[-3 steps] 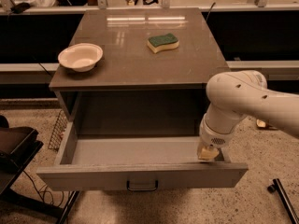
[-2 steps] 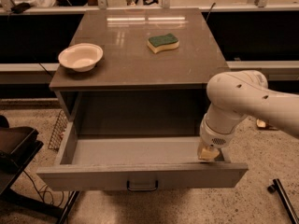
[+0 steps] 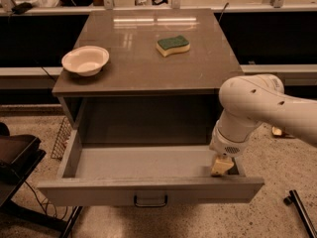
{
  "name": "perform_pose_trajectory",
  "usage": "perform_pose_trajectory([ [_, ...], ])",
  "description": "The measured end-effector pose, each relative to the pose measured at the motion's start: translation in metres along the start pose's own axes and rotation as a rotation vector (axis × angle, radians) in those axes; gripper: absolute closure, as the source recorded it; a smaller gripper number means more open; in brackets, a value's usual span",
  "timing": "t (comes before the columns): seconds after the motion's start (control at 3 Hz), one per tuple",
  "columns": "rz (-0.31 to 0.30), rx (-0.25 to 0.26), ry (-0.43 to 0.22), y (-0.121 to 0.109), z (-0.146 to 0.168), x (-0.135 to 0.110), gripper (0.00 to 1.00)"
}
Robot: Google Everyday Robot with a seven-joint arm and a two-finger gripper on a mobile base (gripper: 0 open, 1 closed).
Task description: Open top drawer
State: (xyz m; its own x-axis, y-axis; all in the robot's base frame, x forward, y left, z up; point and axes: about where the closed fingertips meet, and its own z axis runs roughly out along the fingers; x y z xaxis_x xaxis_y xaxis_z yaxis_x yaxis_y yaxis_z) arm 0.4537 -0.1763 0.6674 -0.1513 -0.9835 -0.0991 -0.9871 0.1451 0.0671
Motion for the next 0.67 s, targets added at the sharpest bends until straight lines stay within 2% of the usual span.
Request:
perform_pose_trajectory([
  [0.33, 0.0, 0.0, 0.0, -0.0005, -0.0001, -0.0002, 0.0],
  [0.67, 0.0, 0.0, 0.0, -0.0005, -0.0001, -0.0002, 0.0],
])
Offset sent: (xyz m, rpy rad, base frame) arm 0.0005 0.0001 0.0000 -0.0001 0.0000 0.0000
